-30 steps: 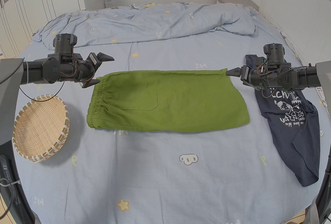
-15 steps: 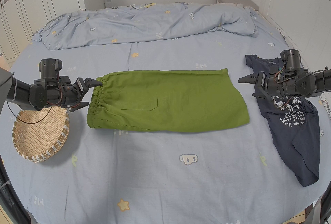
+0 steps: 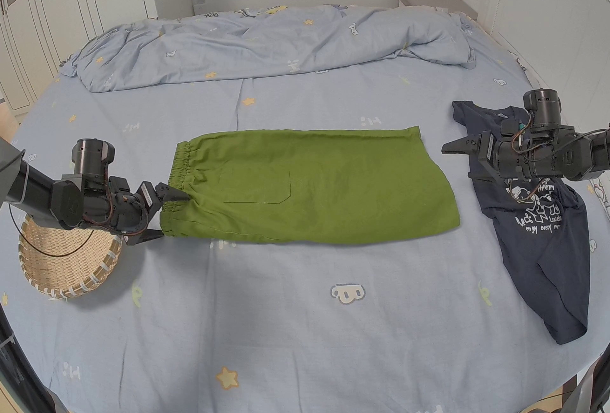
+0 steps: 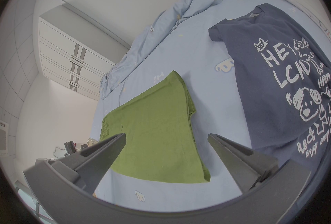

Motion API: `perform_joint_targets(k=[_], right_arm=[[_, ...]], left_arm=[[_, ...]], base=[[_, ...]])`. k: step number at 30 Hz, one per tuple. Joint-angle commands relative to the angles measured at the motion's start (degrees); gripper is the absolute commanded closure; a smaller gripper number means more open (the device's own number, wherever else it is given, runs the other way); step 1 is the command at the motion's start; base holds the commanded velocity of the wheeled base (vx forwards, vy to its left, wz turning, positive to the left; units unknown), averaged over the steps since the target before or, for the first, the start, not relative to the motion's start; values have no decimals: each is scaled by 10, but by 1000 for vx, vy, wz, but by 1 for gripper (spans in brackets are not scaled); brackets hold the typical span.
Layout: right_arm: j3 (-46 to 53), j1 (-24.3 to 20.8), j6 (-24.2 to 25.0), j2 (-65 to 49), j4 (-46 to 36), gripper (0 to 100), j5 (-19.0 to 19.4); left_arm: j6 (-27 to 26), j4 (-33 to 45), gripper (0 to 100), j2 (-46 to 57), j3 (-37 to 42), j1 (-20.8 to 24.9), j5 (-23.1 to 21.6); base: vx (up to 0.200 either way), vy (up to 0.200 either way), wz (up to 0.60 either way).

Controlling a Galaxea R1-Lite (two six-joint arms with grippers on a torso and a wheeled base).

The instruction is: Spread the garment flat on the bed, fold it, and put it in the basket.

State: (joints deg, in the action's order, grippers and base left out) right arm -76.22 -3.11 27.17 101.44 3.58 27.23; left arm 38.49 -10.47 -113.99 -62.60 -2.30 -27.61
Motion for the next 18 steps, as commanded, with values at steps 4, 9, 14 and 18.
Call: perform_joint_targets(k=[4, 9, 14, 18], right_arm=[[9, -5, 0, -9, 1, 0, 0], [9, -4, 0, -9, 2, 0, -1], [9, -4, -1, -9, 2, 0, 0], [9, -5, -1, -9, 2, 0, -1]], left_arm=[[5, -2, 0, -25, -1, 14, -8], [17, -2, 0, -56, -24, 20, -22], [54, -2, 0, -62, -55, 13, -41], [57, -2, 0, -63, -62, 10, -60]], base=[[0, 0, 0], [0, 0, 0], [0, 0, 0], [0, 0, 0]])
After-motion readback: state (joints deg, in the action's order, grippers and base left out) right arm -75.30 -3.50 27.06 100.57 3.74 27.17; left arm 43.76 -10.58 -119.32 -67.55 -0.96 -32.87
